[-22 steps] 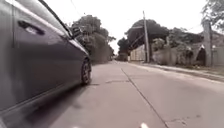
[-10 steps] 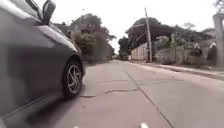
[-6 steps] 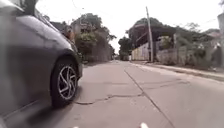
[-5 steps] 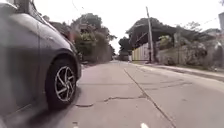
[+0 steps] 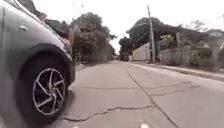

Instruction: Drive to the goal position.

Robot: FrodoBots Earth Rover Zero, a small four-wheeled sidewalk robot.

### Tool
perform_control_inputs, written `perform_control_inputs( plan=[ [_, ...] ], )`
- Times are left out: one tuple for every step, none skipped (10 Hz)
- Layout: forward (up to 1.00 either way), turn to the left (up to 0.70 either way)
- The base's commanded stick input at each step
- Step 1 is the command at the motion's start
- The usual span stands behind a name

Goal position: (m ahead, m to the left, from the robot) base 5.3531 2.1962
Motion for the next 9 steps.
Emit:
perform_control_inputs(
  plan=[
    [0.70,0.00],
    [0.70,0.00],
    [0.70,0.00],
    [0.70,0.00],
    [0.70,0.00],
    [0.70,0.00],
    [0.70,0.00],
    [0.70,0.01],
    [0.70,0.02]
  ],
)
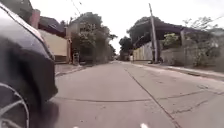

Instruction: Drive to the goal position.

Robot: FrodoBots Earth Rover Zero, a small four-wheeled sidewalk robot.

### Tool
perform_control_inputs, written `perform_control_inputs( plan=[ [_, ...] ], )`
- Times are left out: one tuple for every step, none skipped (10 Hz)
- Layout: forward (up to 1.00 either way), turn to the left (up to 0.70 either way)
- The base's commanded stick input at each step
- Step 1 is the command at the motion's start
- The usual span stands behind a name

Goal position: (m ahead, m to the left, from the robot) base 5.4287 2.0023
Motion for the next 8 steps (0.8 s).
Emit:
perform_control_inputs(
  plan=[
    [0.70,0.03],
    [0.70,0.03],
    [0.70,0.02],
    [0.70,0.02],
    [0.70,0.00],
    [0.70,0.05],
    [0.70,0.15],
    [0.70,0.08]
  ],
)
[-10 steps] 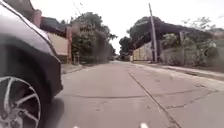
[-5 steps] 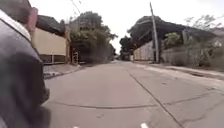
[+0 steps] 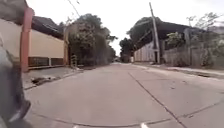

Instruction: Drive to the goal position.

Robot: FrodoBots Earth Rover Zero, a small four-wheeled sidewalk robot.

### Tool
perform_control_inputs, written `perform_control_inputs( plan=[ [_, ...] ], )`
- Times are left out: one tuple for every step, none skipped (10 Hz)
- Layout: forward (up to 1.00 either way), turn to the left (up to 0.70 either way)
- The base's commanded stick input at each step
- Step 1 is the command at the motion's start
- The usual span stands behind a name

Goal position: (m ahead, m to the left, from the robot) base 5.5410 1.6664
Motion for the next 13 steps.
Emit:
perform_control_inputs(
  plan=[
    [0.70,0.03],
    [0.70,0.03],
    [0.70,0.06],
    [0.70,0.15],
    [0.70,0.29],
    [0.70,0.35],
    [0.70,0.35],
    [0.70,0.35],
    [0.70,0.11],
    [0.70,0.02],
    [0.70,0.00],
    [0.70,0.00],
    [0.70,0.00]
  ],
)
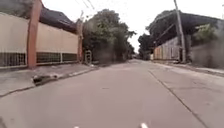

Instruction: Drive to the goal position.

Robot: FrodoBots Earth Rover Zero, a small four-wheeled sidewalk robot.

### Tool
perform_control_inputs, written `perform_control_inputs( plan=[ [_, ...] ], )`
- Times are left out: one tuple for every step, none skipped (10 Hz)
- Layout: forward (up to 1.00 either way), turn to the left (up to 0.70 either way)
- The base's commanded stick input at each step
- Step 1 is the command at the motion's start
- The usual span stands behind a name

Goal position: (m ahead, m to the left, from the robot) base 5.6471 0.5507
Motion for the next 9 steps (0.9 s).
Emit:
perform_control_inputs(
  plan=[
    [0.70,0.00],
    [0.70,0.00],
    [0.70,0.00],
    [0.70,0.00],
    [0.70,0.00],
    [0.70,0.00],
    [0.70,0.00],
    [0.70,0.00],
    [0.70,0.05]
  ],
)
